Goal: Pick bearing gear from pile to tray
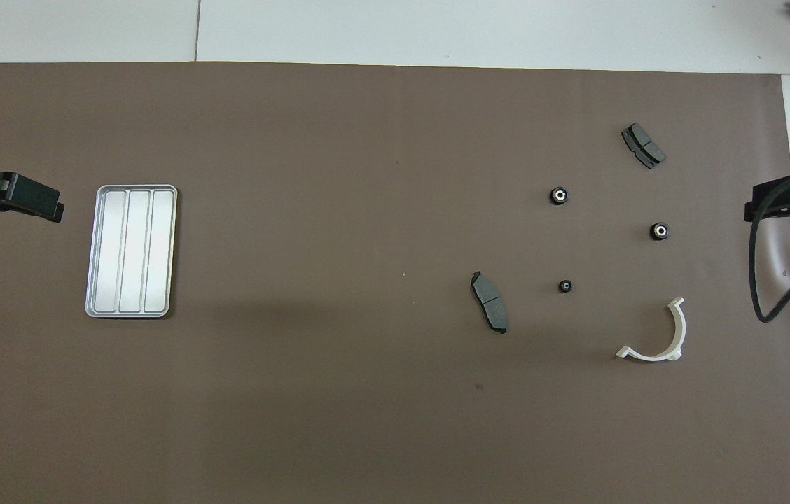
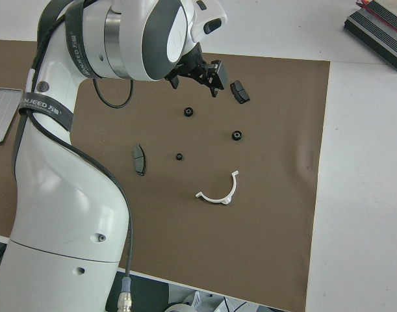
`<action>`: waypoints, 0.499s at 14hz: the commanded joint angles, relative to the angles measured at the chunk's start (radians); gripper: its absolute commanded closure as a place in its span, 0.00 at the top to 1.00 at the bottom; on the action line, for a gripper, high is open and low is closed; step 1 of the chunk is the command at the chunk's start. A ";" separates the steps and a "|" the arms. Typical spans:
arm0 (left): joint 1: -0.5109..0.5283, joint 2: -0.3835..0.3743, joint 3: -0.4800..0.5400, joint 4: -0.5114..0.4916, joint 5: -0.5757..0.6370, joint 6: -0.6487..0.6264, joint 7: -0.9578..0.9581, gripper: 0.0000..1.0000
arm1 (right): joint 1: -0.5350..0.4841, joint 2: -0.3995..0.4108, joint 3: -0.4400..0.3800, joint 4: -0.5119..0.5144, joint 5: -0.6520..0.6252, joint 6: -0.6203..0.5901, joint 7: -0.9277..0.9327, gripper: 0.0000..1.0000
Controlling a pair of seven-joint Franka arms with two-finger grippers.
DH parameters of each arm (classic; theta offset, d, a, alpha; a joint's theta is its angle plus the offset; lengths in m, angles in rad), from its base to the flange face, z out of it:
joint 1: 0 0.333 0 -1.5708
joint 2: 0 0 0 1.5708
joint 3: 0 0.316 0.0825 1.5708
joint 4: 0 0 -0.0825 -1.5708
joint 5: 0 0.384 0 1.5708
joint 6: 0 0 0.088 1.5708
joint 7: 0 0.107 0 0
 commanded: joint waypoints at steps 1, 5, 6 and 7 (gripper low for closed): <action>0.006 -0.022 -0.003 -0.025 -0.004 0.016 0.008 1.00 | -0.001 -0.029 0.003 -0.040 0.005 0.013 0.017 1.00; -0.004 -0.023 0.000 -0.031 -0.004 0.019 0.006 1.00 | -0.004 -0.037 0.003 -0.059 0.008 0.036 0.020 1.00; -0.005 -0.023 -0.003 -0.031 -0.004 0.018 0.006 1.00 | -0.004 -0.037 0.003 -0.063 0.008 0.042 0.015 1.00; -0.005 -0.023 -0.003 -0.031 -0.004 0.018 0.006 1.00 | -0.006 -0.037 0.002 -0.065 0.008 0.042 0.012 1.00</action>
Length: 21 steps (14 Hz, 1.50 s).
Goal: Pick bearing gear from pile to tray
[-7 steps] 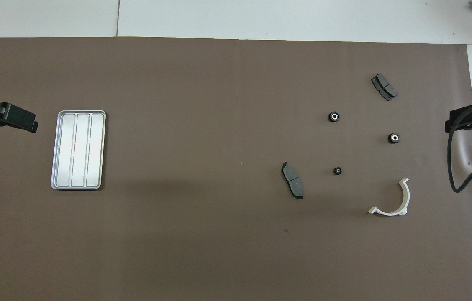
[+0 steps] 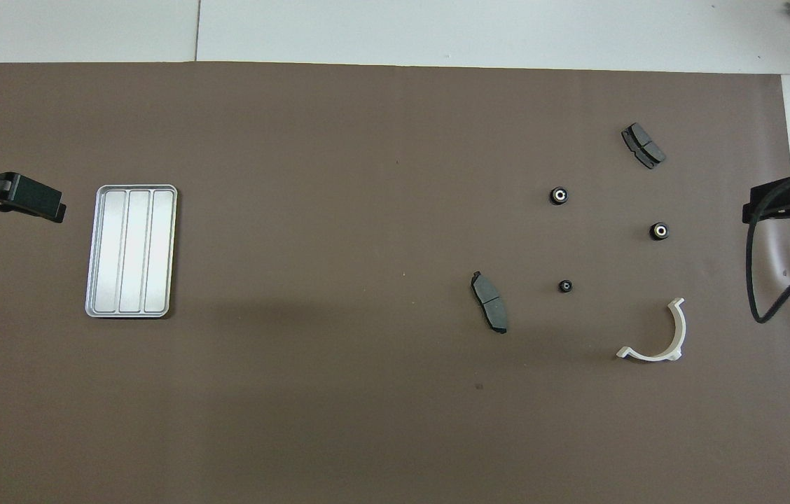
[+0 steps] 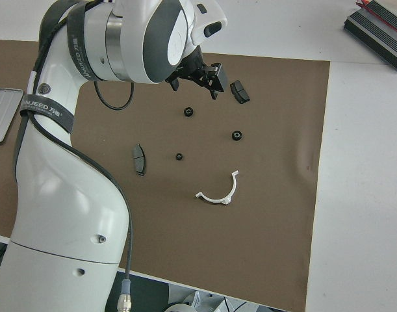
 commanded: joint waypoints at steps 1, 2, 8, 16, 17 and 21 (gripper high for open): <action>-0.004 -0.023 0.004 -0.029 -0.004 0.018 0.006 1.00 | -0.006 -0.031 0.002 -0.051 0.008 0.030 0.005 1.00; -0.004 -0.023 0.004 -0.029 -0.004 0.018 0.006 1.00 | -0.009 -0.031 0.002 -0.052 0.010 0.030 0.003 1.00; -0.001 -0.023 0.001 -0.029 -0.004 0.013 0.006 1.00 | -0.014 -0.026 0.002 -0.117 0.008 0.111 -0.048 1.00; 0.007 -0.023 0.004 -0.030 -0.004 0.013 0.003 1.00 | -0.055 0.170 0.000 -0.219 0.022 0.464 -0.306 1.00; 0.005 -0.025 0.004 -0.030 -0.004 0.013 0.003 1.00 | -0.063 0.194 0.000 -0.242 0.022 0.517 -0.337 1.00; 0.007 -0.023 0.004 -0.030 -0.004 0.013 0.003 1.00 | -0.070 0.264 0.000 -0.362 0.022 0.728 -0.442 1.00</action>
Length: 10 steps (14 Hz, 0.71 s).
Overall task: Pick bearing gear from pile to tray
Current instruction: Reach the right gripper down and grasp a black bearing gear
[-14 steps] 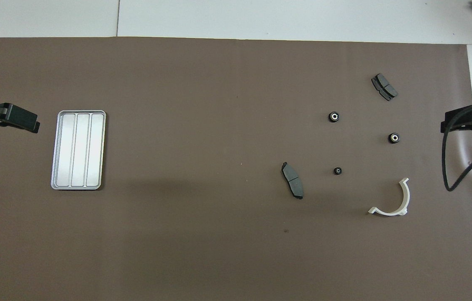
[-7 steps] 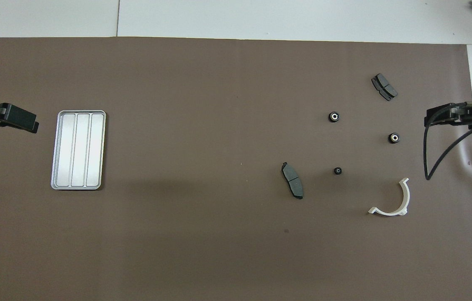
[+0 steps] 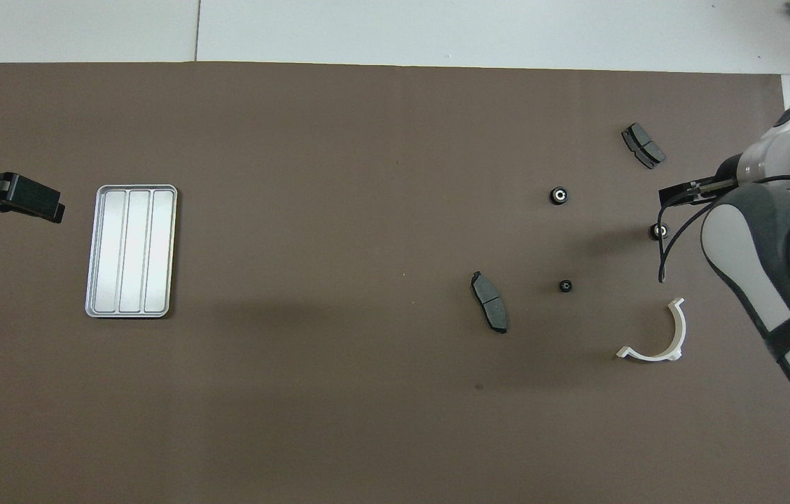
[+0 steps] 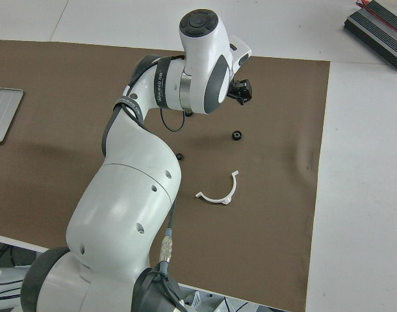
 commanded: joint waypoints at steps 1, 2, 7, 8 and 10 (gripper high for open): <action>0.006 -0.023 0.000 -0.029 -0.004 0.013 0.003 1.00 | -0.030 0.011 0.011 -0.099 0.021 0.127 -0.083 1.00; 0.006 -0.023 0.000 -0.029 -0.004 0.013 0.003 1.00 | -0.037 0.019 0.011 -0.122 0.021 0.161 -0.087 1.00; 0.006 -0.023 0.000 -0.029 -0.004 0.013 0.003 1.00 | -0.043 0.047 0.011 -0.190 0.021 0.235 -0.085 1.00; 0.006 -0.023 0.000 -0.027 -0.004 0.013 0.003 1.00 | -0.043 0.048 0.011 -0.213 0.021 0.276 -0.091 1.00; 0.006 -0.023 0.000 -0.029 -0.004 0.013 0.003 1.00 | -0.055 0.048 0.011 -0.231 0.021 0.308 -0.109 0.96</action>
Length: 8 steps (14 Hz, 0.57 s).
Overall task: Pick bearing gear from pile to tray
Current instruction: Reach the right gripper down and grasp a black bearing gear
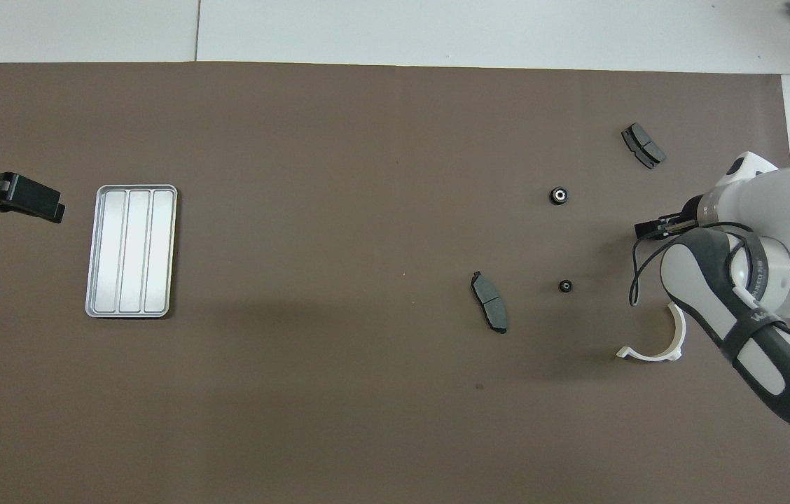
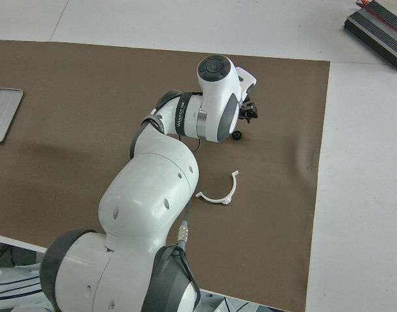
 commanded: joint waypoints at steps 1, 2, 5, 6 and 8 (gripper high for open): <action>0.006 -0.023 0.000 -0.029 -0.004 0.013 0.003 1.00 | -0.029 0.005 0.011 -0.032 0.021 0.049 -0.052 0.93; 0.006 -0.023 0.000 -0.029 -0.004 0.013 0.003 1.00 | -0.030 0.015 0.011 -0.032 0.021 0.065 -0.052 0.92; 0.006 -0.023 0.000 -0.027 -0.004 0.013 0.003 1.00 | -0.035 0.023 0.011 -0.030 0.021 0.075 -0.052 0.81; 0.006 -0.023 0.000 -0.029 -0.004 0.013 0.003 1.00 | -0.037 0.022 0.013 -0.030 0.021 0.073 -0.052 0.79; 0.006 -0.023 0.000 -0.029 -0.004 0.013 0.003 1.00 | -0.037 0.023 0.013 -0.030 0.021 0.069 -0.051 0.73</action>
